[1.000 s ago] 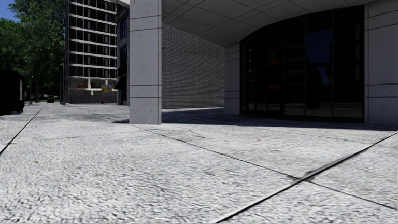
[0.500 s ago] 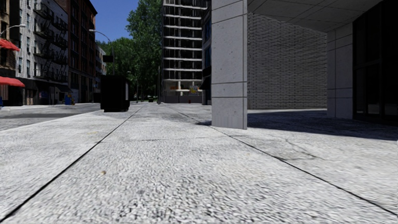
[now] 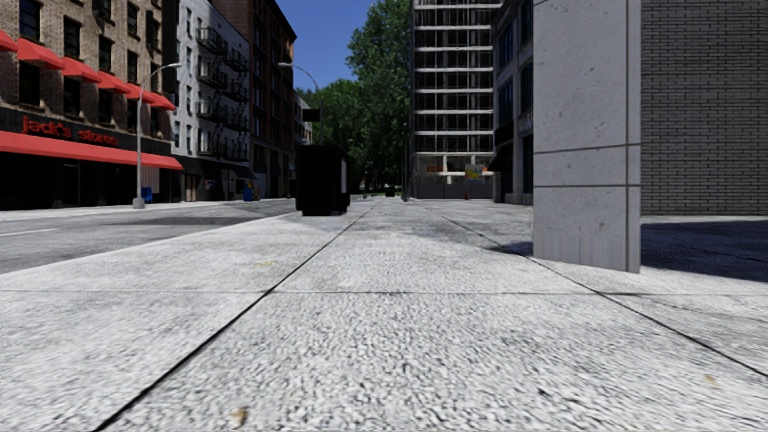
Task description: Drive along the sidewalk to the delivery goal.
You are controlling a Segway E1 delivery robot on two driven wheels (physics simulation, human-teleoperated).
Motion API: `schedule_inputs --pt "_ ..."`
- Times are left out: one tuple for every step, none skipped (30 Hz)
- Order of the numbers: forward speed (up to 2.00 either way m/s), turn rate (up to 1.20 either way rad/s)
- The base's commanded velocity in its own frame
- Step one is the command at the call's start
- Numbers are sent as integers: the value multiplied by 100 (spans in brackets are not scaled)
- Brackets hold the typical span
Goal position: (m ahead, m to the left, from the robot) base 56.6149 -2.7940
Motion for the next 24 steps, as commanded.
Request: schedule_inputs --pt "200 0" --pt "200 0" --pt "200 0" --pt "200 0" --pt "200 0" --pt "200 0" --pt "200 0" --pt "200 0" --pt "200 0" --pt "200 0" --pt "200 0" --pt "200 0" --pt "200 0" --pt "200 0" --pt "200 0" --pt "200 0" --pt "200 0" --pt "200 0" --pt "200 0" --pt "200 0" --pt "200 0" --pt "200 0" --pt "200 0" --pt "200 0"
